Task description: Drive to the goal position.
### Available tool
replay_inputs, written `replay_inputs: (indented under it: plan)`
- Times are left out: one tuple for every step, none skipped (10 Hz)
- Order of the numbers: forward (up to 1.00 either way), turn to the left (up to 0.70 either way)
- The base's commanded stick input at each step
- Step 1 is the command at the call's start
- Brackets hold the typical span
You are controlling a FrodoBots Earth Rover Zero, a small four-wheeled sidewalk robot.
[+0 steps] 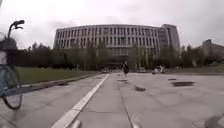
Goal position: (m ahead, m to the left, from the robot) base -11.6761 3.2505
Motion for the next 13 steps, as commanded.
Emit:
replay_inputs:
  plan:
    - [0.70, 0.00]
    - [0.70, 0.00]
    - [0.70, 0.00]
    - [0.70, 0.00]
    - [0.70, 0.00]
    - [0.70, 0.00]
    - [0.70, 0.00]
    - [0.70, 0.00]
    - [0.70, 0.00]
    - [0.70, 0.00]
    - [0.70, 0.00]
    - [0.70, 0.00]
    - [0.70, -0.01]
